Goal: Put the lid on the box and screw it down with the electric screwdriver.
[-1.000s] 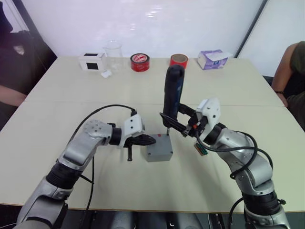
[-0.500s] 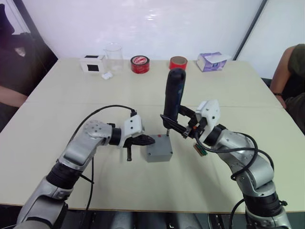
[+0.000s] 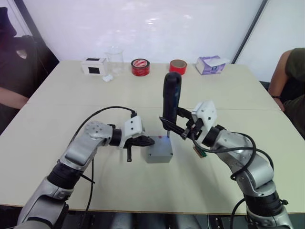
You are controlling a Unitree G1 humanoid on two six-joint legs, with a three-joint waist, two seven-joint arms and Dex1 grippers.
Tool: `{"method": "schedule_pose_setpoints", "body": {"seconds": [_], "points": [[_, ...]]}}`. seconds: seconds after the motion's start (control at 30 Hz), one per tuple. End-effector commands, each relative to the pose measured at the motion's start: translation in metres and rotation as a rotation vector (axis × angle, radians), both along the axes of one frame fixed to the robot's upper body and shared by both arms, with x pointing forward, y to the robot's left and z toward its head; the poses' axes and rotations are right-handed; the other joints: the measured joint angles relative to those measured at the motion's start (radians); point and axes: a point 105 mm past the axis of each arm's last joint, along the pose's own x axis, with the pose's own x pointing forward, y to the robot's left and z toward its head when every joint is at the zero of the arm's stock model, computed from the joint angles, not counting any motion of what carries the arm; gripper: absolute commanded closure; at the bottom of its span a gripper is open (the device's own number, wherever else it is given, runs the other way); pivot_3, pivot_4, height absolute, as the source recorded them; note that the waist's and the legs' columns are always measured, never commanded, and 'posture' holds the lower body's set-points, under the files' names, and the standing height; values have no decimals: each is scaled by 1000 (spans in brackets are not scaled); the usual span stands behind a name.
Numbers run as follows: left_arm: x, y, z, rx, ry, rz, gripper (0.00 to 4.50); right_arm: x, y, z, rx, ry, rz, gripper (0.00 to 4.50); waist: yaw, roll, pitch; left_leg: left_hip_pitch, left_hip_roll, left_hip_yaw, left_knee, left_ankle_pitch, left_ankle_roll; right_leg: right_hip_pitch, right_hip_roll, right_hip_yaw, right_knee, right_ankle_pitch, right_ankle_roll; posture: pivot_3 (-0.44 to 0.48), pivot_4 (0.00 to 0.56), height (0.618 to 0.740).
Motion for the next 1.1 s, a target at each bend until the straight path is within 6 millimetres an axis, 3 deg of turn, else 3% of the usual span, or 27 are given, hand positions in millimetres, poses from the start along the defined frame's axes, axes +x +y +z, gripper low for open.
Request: {"method": "schedule_pose_setpoints", "body": {"seconds": [0.03, 0.3, 0.47, 0.7, 0.8, 0.9, 1.0, 1.1], "points": [[-4, -1, -5, 16, 6, -15, 4500, 1, -2, -48, -49, 239, -16, 2663, 0, 0, 0, 0, 0, 0, 0, 0, 0, 0, 0, 0, 0, 0, 0, 0, 150, 740], [-6, 1, -9, 22, 23, -16, 4500, 2, 0, -37, -13, 225, -12, 2663, 0, 0, 0, -1, 0, 0, -1, 0, 0, -1, -2, 0, -1, 0, 0, 0, 150, 740], [-7, 2, -10, 27, 24, -16, 4500, 4, 0, -20, 8, 161, -10, 2663, -1, 1, 0, -2, 0, 0, -1, 0, 0, -2, -5, -1, -1, 0, 0, 0, 150, 740], [-7, 1, -3, 6, 16, -28, 4500, 0, -7, 53, 145, -43, 33, 2663, -1, 5, 7, -6, -2, 0, -2, 0, 0, -6, -8, -2, -2, 0, 0, 0, 150, 740], [-9, -1, 7, -30, 10, -39, 4500, -2, -17, 92, 225, -104, 32, 2663, -1, 9, 13, -11, -3, 1, -2, 0, 0, -11, -9, -2, -1, 0, 0, 0, 150, 740], [-10, -4, 18, -71, 7, -52, 4500, 6, -39, 114, 281, -80, -43, 2663, 1, 11, 16, -23, -3, 1, 0, 0, 0, -23, -7, -2, 1, 1, 1, 0, 150, 740], [-12, -5, 27, -90, -9, -66, 4500, 14, -65, 117, 268, 7, -139, 2663, 3, 11, 16, -25, -3, 0, -1, 0, 1, -24, -7, -4, -1, 2, 4, 0, 150, 740], [-14, -6, 40, -118, -29, -82, 4500, 29, -97, 100, 135, 123, -333, 2663, 0, 11, 17, -30, -4, 0, -1, -1, 3, -26, -7, -5, -2, 2, 4, 0, 150, 740]]}}
